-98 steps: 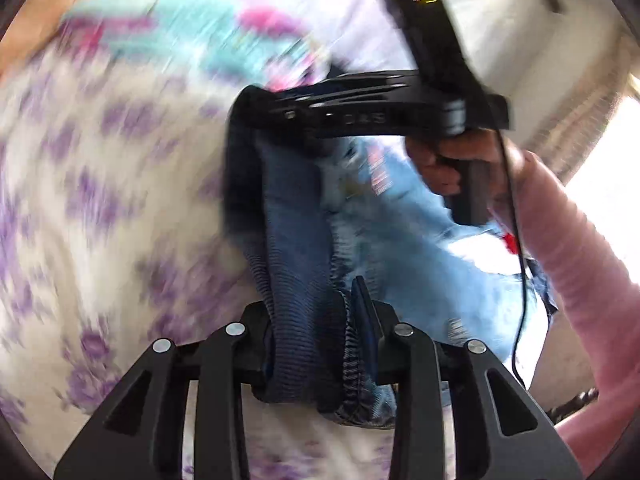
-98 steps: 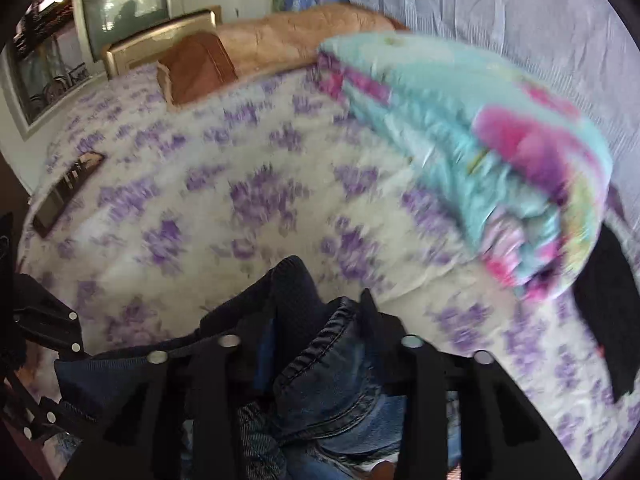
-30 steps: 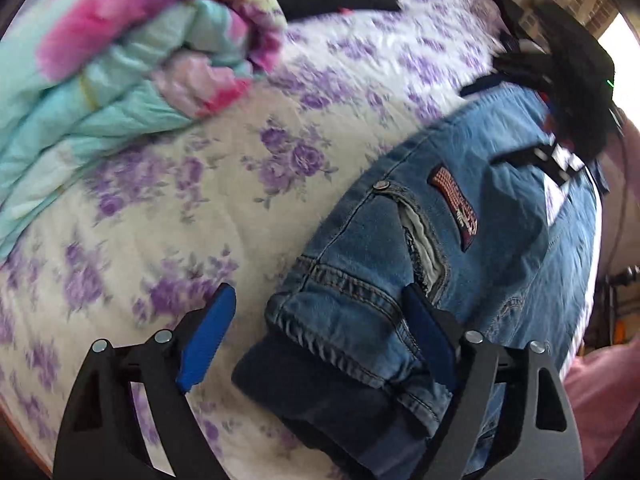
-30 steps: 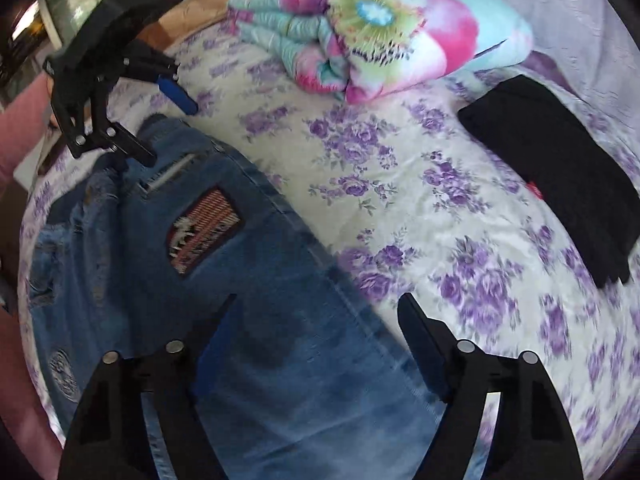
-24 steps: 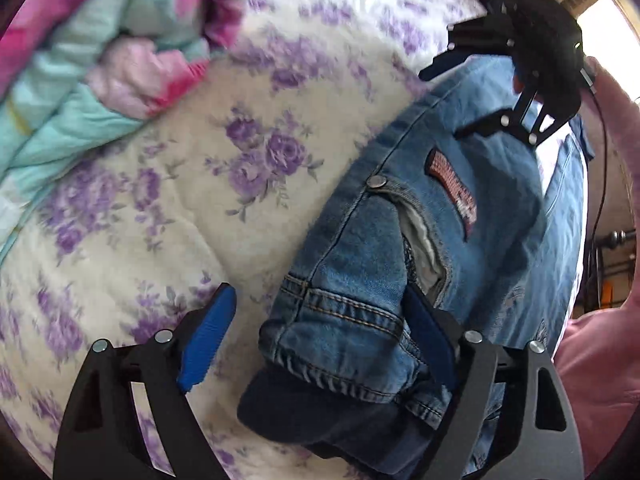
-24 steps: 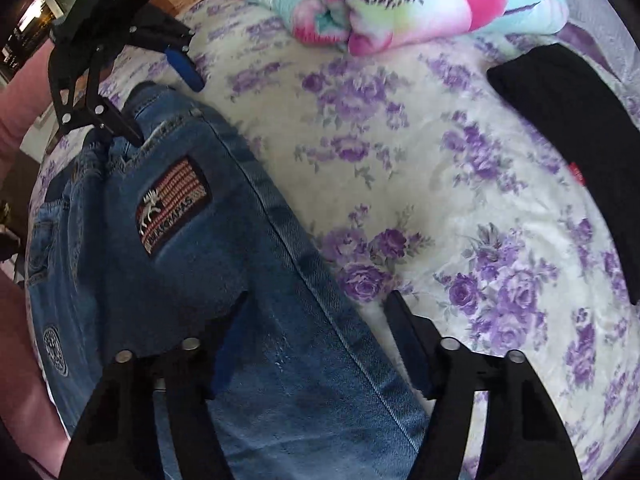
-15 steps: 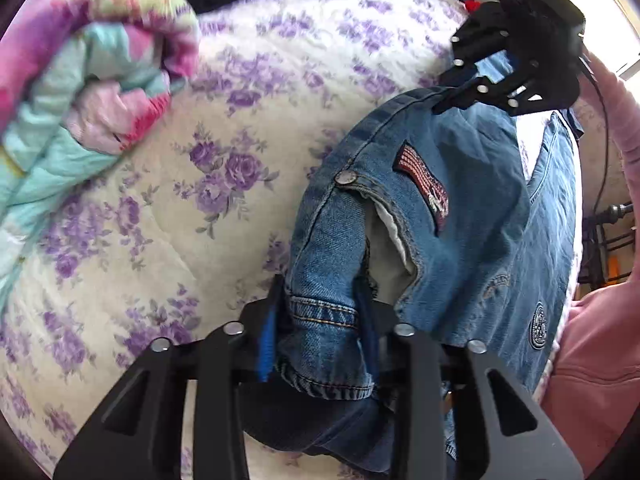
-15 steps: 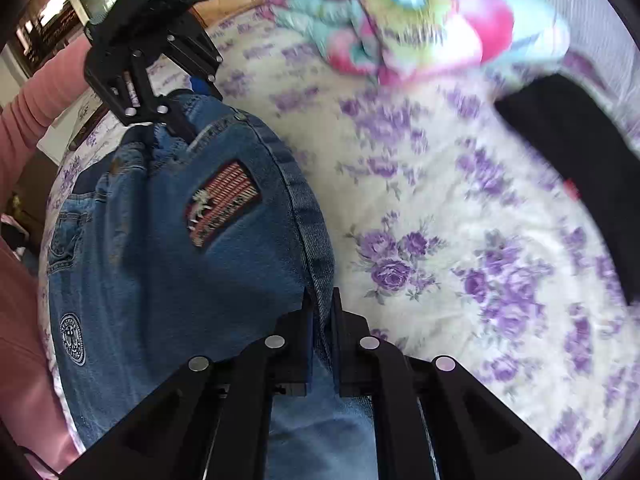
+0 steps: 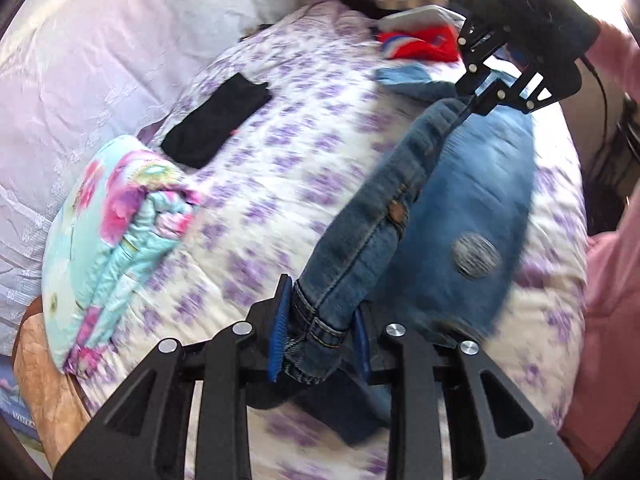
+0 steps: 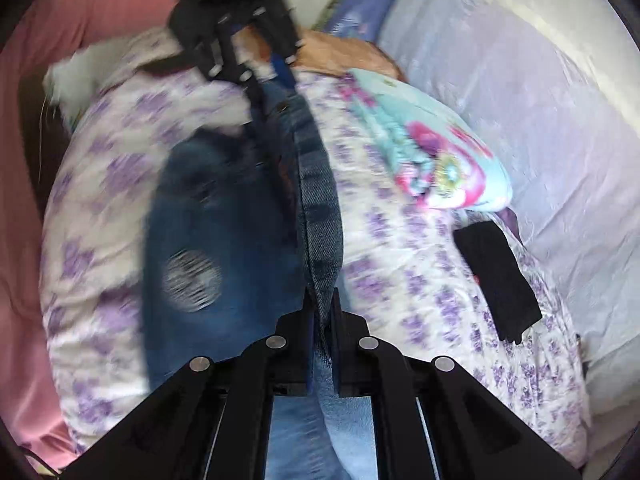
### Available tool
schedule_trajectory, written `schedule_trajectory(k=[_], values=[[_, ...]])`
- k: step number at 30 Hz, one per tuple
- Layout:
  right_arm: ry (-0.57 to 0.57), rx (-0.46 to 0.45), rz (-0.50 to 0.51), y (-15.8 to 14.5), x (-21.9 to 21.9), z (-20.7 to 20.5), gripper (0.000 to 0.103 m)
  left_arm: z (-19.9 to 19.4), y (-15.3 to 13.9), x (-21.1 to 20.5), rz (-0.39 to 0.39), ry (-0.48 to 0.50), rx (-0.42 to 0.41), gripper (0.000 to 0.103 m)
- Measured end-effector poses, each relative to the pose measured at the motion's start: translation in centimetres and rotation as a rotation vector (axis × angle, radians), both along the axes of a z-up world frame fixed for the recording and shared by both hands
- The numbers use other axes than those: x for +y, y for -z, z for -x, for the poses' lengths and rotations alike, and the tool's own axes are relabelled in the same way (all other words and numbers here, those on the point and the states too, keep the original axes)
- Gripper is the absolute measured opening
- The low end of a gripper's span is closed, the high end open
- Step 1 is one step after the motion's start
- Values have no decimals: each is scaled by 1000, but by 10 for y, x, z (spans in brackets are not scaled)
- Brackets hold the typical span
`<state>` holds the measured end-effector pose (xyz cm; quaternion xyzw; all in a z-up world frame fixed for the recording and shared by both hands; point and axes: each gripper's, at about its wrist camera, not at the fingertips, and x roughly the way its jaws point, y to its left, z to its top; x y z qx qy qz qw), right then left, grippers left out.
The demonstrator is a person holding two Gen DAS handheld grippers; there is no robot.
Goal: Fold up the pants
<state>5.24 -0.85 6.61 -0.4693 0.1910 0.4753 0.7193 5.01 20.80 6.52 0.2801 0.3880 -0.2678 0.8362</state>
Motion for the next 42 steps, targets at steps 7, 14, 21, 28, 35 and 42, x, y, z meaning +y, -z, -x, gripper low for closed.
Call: schedule_trajectory(k=[7, 14, 21, 28, 35, 42], values=[[-32, -76, 146, 94, 8, 66, 7, 60, 58, -17, -34, 1, 15, 26], [87, 61, 70, 88, 8, 54, 20, 91, 68, -25, -100, -42, -67, 40], [342, 371, -328, 10, -49, 10, 58, 102, -18, -29, 130, -139, -201, 92], [1003, 626, -648, -19, -139, -127, 69, 1, 9, -96, 579, -133, 242, 78], [1387, 677, -545, 45, -159, -217, 69, -52, 119, -170, 716, -133, 689, 52], [1479, 692, -349, 88, -138, -273, 69, -54, 132, -163, 785, -116, 713, 48]])
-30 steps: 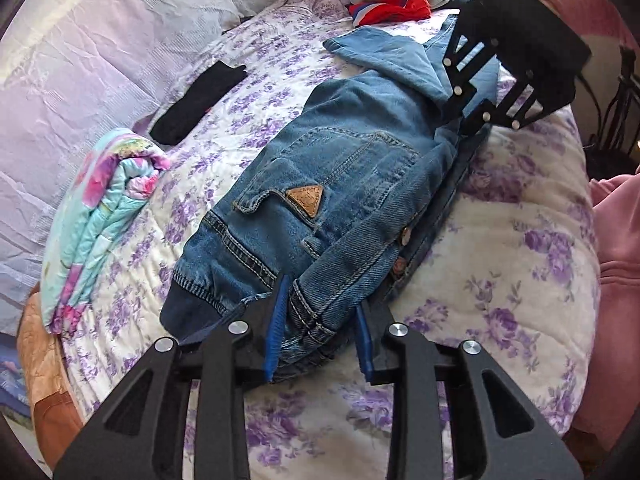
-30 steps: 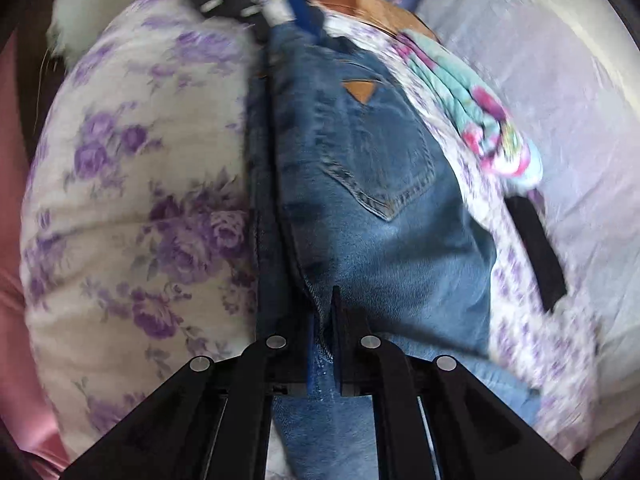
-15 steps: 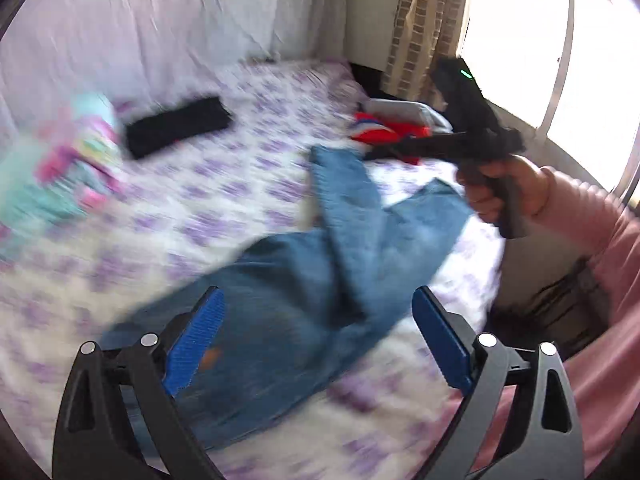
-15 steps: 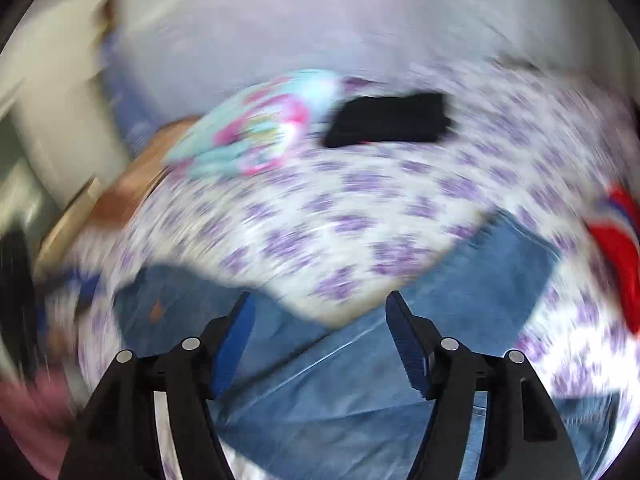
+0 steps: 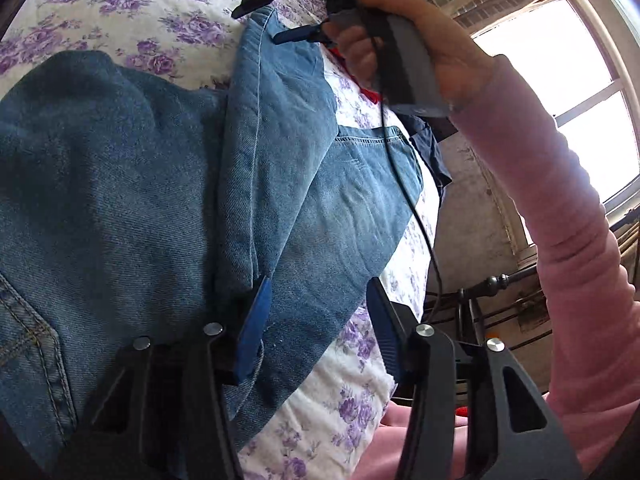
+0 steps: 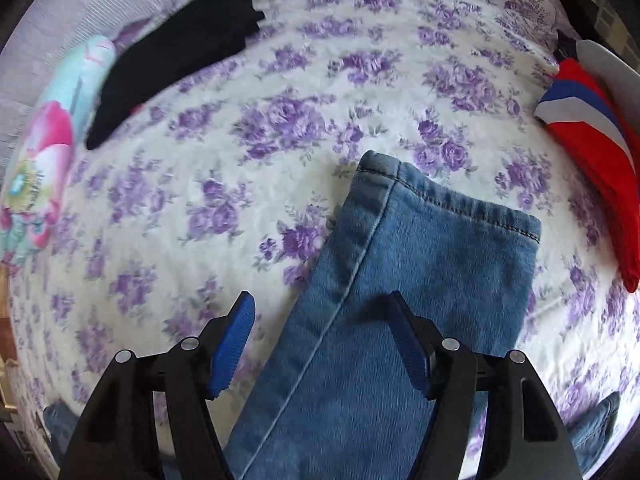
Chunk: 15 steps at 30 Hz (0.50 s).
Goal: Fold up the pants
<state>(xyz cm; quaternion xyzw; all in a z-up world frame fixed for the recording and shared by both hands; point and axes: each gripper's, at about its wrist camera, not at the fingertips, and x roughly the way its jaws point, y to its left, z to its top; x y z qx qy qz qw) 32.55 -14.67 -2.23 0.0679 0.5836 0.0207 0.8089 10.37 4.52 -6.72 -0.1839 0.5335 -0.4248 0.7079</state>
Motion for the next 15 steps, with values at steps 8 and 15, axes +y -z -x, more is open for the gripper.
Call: schedule_trajectory(k=[8, 15], values=[[-41, -29, 77, 4, 3, 12, 26, 5, -4, -3, -24, 11, -39, 48], [-24, -207, -228, -57, -50, 70, 8, 8, -6, -4, -24, 26, -63, 48]])
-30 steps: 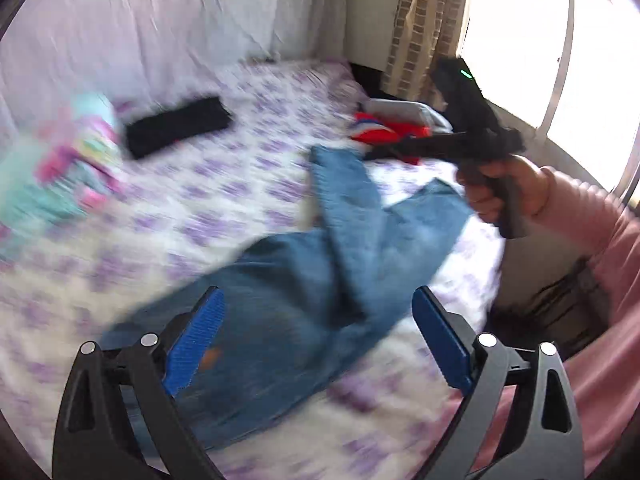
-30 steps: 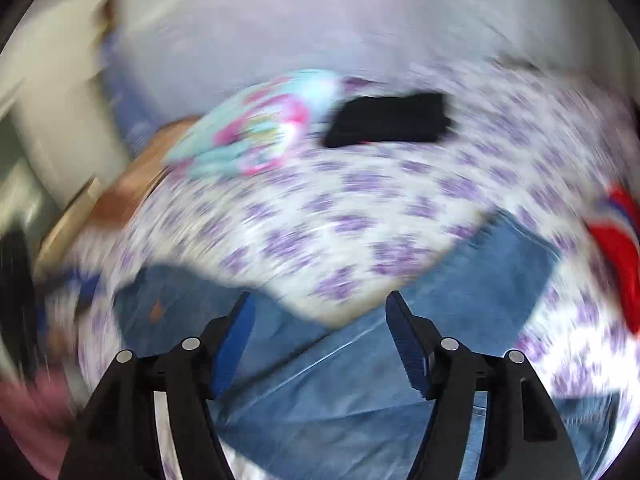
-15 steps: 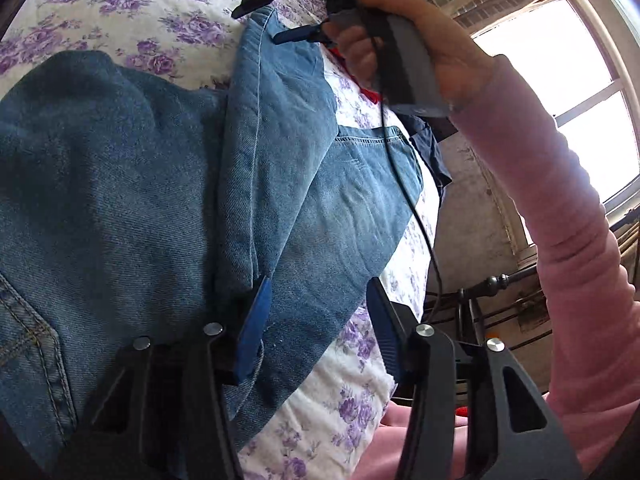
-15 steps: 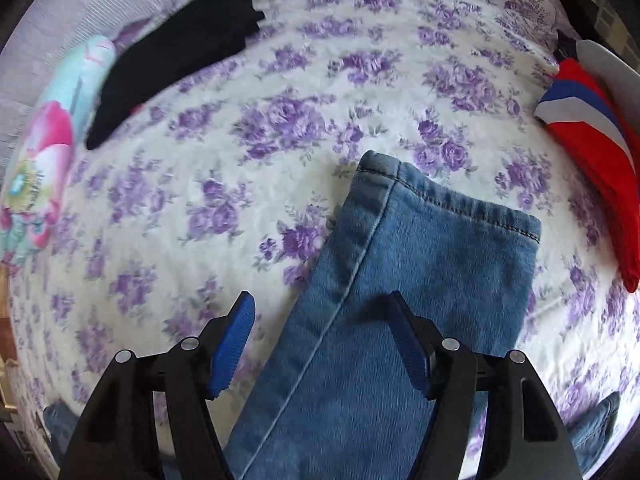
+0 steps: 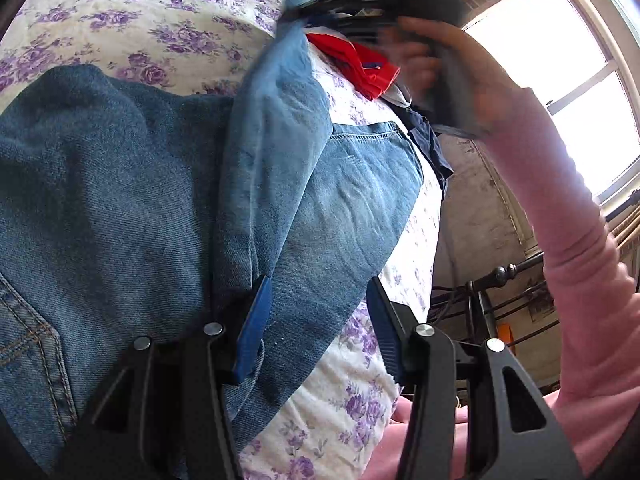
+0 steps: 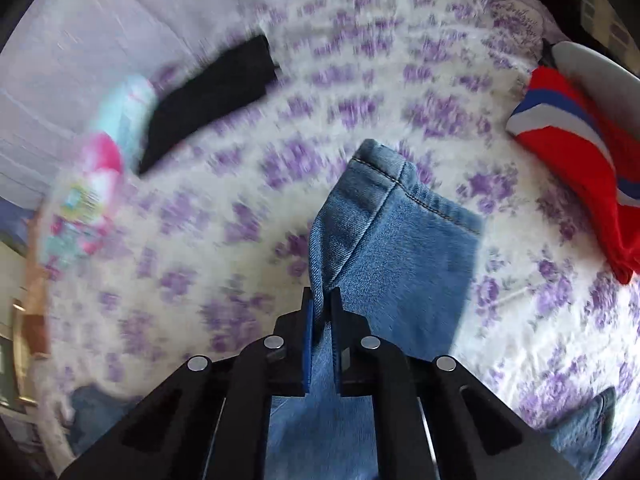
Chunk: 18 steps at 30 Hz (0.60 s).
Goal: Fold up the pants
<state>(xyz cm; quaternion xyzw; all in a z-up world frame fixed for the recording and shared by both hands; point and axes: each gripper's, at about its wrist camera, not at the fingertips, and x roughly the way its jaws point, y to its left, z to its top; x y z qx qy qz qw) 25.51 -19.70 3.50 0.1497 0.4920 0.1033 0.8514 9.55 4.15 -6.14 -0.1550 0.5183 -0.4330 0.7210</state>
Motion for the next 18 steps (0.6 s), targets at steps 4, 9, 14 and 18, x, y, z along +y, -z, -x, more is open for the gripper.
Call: schedule_trajectory(k=[4, 9, 14, 18], values=[[17, -205, -239, -43, -58, 76, 8, 9, -7, -4, -25, 25, -58, 49], [162, -360, -505, -7, -149, 196, 8, 23, -12, -20, -50, 93, -106, 53], [405, -225, -720, 125, -211, 252, 14, 27, -11, -32, -72, 138, -127, 58], [380, -337, -861, 140, -217, 270, 41, 32, -13, -38, -78, 141, -157, 64]])
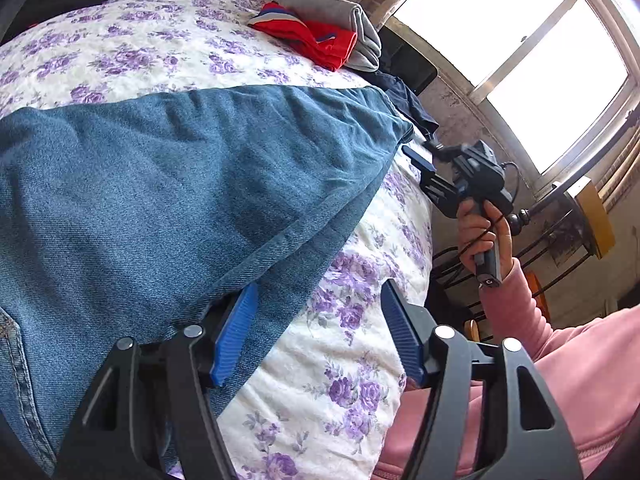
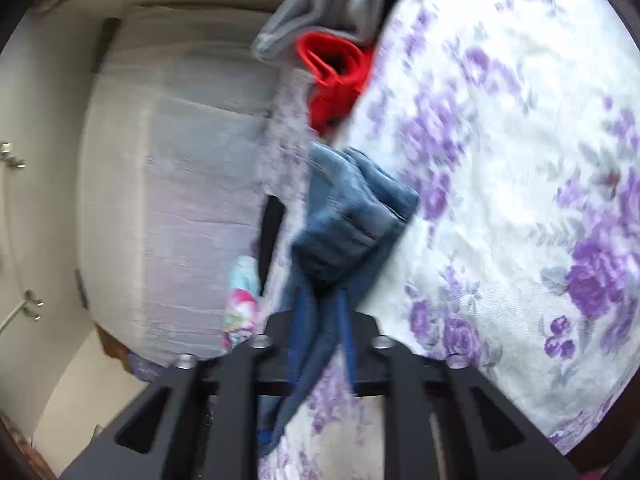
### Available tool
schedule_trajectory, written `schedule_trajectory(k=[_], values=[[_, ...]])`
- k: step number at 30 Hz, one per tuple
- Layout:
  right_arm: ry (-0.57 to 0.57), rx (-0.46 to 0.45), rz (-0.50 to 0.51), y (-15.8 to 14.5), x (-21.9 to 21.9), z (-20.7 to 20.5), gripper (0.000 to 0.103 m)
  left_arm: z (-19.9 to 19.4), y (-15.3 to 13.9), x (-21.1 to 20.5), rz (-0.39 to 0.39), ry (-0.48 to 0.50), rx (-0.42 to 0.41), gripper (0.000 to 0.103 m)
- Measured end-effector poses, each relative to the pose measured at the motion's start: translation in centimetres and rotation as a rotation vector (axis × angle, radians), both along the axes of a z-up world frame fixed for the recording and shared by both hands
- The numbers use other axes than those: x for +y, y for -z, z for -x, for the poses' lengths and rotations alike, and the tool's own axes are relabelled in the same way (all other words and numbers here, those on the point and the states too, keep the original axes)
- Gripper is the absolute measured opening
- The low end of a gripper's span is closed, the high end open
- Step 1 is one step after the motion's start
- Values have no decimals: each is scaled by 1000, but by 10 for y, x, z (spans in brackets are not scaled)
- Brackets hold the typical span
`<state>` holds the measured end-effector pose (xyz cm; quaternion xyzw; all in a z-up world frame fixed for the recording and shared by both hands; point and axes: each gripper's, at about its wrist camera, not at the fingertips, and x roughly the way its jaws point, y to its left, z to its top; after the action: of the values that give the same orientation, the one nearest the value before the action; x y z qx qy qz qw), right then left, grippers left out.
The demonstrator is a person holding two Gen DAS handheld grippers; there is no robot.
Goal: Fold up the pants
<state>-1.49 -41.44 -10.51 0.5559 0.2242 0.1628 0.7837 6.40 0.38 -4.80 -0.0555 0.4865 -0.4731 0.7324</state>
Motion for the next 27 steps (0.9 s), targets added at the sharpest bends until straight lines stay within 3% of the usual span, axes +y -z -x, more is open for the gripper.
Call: schedule_trajectory(k=[1, 2, 6, 7, 8, 10, 14, 16, 18, 19, 21, 22, 25, 27], values=[[11, -40, -4, -5, -1, 2, 53, 2, -1, -2, -4, 0, -10, 66], [16, -67, 4, -11, -2, 1, 56, 6, -1, -3, -10, 2, -21, 66], [10, -1, 89, -20, -5, -32, 54, 17, 0, -7, -52, 2, -85, 69], [2, 5, 85, -20, -4, -41, 45, 20, 0, -7, -65, 1, -102, 69], [-7, 19, 105, -21, -7, -51, 22, 22, 0, -6, -73, -1, -114, 69], [-37, 31, 229, -39, -2, -64, 4, 25, 1, -8, -83, -6, -131, 69], [-45, -101, 411, -77, 6, -49, 4, 25, 2, -3, -76, -24, -129, 69], [-16, -121, 422, -79, 2, -39, 4, 25, 3, -3, -79, -29, -134, 69], [14, -32, 427, -56, -13, -39, 6, 27, 2, -5, -88, -28, -143, 69], [24, 80, 446, -37, -19, -44, 0, 27, 2, -5, -91, -26, -146, 69], [19, 79, 325, -18, -29, -43, 0, 29, 1, -5, -98, -23, -150, 69], [22, 67, 333, -25, -26, -39, 6, 29, 0, -5, -95, -23, -148, 70], [56, -44, 578, -73, 3, -31, 6, 30, -17, -1, -38, -29, -146, 71], [37, -130, 668, -98, 24, -37, 6, 32, -33, 4, 32, -41, -176, 74]])
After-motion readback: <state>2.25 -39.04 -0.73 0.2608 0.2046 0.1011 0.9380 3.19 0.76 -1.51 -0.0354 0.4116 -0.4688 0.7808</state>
